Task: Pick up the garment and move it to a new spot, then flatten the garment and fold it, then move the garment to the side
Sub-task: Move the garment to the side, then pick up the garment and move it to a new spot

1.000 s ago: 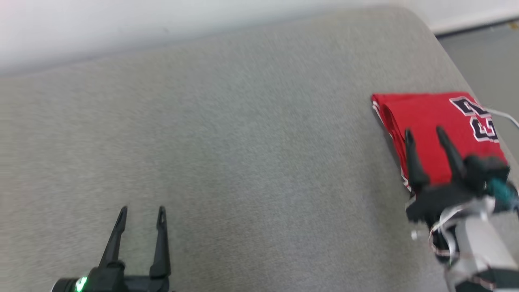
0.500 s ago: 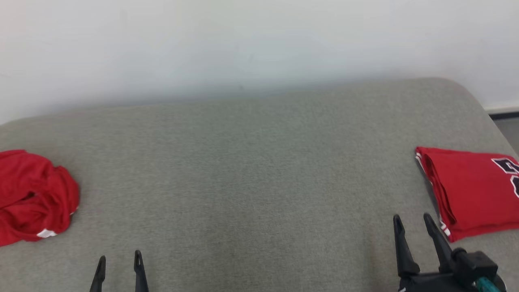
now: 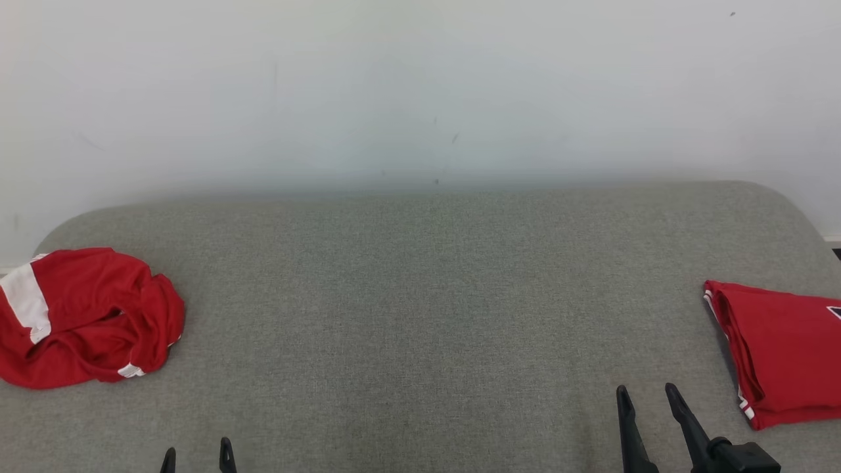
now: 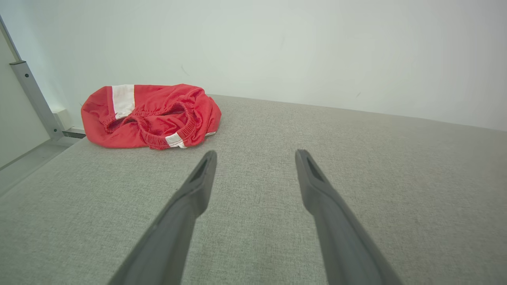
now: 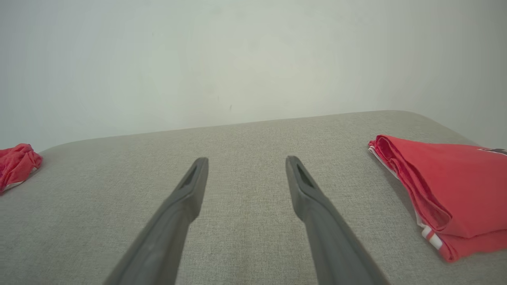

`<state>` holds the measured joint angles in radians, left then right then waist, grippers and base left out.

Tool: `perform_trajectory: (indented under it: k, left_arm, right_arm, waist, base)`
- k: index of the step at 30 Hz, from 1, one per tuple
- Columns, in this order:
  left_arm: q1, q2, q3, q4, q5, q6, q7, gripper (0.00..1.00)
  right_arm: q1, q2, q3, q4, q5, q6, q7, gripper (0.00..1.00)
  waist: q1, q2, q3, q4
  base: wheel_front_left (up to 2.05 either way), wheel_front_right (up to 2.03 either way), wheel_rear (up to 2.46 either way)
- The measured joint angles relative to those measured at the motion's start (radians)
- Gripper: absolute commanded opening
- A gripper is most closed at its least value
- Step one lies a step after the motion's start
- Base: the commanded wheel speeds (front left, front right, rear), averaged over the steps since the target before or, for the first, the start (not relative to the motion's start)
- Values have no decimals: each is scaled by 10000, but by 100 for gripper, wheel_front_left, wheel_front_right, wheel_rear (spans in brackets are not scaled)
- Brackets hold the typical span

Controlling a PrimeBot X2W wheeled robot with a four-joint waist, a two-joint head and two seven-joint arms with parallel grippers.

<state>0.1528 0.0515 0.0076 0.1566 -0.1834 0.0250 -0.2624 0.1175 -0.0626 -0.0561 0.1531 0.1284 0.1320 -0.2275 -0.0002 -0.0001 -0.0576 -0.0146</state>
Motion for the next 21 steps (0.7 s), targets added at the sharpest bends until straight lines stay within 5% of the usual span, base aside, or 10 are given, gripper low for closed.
perform_trajectory:
  k: [21]
  left_arm:
    - [10,-4,-297,117,92,-75,0,100]
  right_arm:
    - [71,100,-113,-84,-150,0,79,100]
  waist:
    - [2,2,65,-24]
  base:
    - [0,0,0]
